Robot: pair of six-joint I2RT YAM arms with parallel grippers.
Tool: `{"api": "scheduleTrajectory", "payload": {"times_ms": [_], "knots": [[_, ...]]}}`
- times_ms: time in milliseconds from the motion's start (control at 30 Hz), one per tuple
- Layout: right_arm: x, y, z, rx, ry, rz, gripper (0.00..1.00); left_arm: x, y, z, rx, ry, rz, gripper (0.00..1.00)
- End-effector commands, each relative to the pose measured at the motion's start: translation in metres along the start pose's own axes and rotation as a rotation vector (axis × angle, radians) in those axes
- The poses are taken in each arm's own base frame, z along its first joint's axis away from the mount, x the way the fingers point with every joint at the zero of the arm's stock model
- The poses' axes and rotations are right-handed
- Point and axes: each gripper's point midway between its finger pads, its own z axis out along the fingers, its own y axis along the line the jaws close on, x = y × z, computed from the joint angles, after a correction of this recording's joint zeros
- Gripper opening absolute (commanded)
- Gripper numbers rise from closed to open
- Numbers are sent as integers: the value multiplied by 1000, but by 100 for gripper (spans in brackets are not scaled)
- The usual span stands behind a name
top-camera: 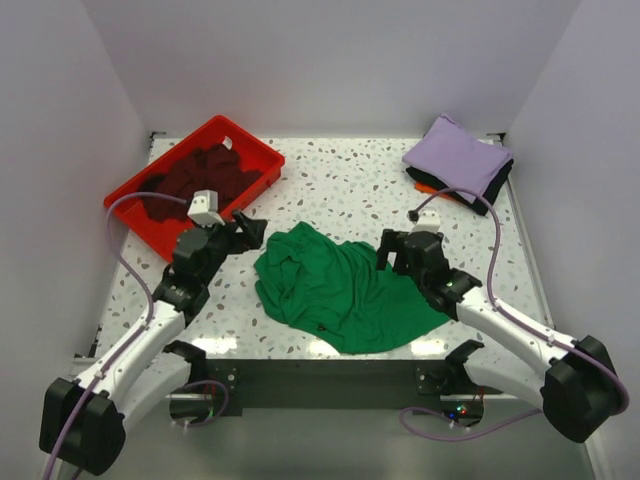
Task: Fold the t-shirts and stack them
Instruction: Flatten the tshirt out
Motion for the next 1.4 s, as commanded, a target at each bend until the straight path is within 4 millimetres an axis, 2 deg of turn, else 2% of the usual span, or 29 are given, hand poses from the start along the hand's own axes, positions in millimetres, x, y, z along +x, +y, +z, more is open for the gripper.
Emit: {"api": "scheduleTrajectory", "payload": {"times_ms": [0,67,200,300,400,567,733,800,833,867,967,1000,1067,1100,1167,1200,1267,1300,1367], "knots": [[12,0,1,3,13,43,96,22,25,-4,-100,28,9,84],[17,-3,-1,9,21,48,96,35,25,-3,-94,62,5,84],[23,-7,-3,10,26,57,96,80,28,6,-88,188,6,82],[26,-5,-1,-1,37,58,96,113,21,5,-65,289,21,82],[31,-2,3,-9,51,56,96,136,12,0,-41,341,22,82],[39,4,11,-27,80,52,96,160,-9,-6,35,382,-22,82],[42,11,16,-47,84,52,96,180,-27,2,122,443,-56,83],[45,12,19,-52,90,56,96,181,-34,10,150,435,-70,83],[46,13,20,-55,93,55,96,193,-32,12,149,474,-76,83],[48,14,20,-61,101,59,96,196,-32,15,146,482,-81,83],[57,17,24,-74,125,60,96,207,-35,35,148,500,-81,83],[61,17,25,-77,132,59,96,213,-36,50,138,516,-74,83],[69,17,26,-73,156,55,96,218,-38,64,137,536,-51,83],[73,17,26,-75,166,56,96,218,-43,80,138,530,-46,83],[79,17,26,-76,179,61,96,215,-44,96,129,521,-26,83],[84,18,25,-87,190,62,96,210,-48,113,130,501,-21,83],[92,20,23,-98,210,66,96,207,-42,132,106,497,-2,83],[95,21,22,-103,218,69,95,203,-47,152,114,488,-5,83],[103,26,19,-126,246,74,95,199,-51,169,157,492,-9,83]]}}
